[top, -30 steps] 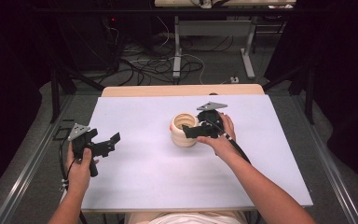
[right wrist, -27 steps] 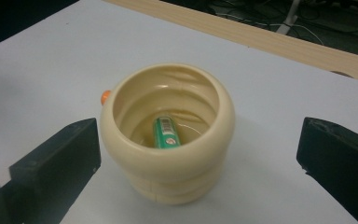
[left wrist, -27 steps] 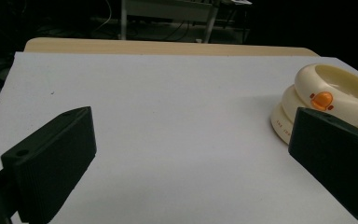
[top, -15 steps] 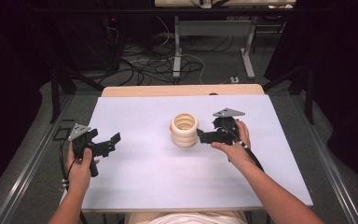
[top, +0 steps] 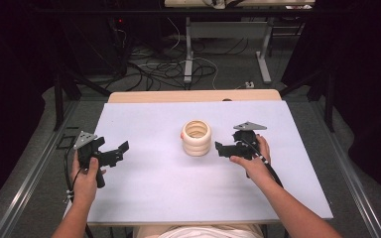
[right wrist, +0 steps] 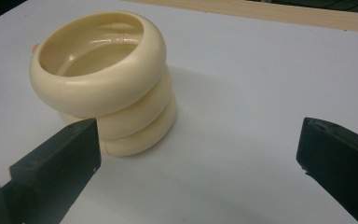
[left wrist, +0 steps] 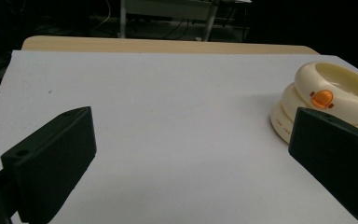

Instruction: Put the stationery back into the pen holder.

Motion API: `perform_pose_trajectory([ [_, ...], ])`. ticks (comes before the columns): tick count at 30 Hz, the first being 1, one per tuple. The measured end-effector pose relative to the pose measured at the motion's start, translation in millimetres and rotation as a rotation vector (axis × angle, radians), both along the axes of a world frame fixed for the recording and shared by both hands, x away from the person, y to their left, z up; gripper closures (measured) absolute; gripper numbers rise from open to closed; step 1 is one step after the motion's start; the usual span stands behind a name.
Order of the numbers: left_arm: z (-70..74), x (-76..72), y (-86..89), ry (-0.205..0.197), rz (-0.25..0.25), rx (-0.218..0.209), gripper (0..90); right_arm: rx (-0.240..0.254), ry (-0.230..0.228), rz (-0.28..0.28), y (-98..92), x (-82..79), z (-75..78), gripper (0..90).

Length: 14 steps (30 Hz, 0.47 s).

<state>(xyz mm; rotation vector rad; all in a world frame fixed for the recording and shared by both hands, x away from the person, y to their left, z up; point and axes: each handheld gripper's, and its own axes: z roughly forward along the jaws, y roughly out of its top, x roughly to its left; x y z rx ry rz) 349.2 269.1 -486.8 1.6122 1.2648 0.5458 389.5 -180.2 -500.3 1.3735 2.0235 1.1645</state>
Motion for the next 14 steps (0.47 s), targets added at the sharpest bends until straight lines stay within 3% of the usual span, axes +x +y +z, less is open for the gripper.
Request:
perform_pose_trajectory([
  [14, -0.3, 0.4, -0.4, 0.002, -0.001, 0.0, 0.5, -0.001, 0.013, -0.026, -9.7, 0.8, -12.7, 0.0],
])
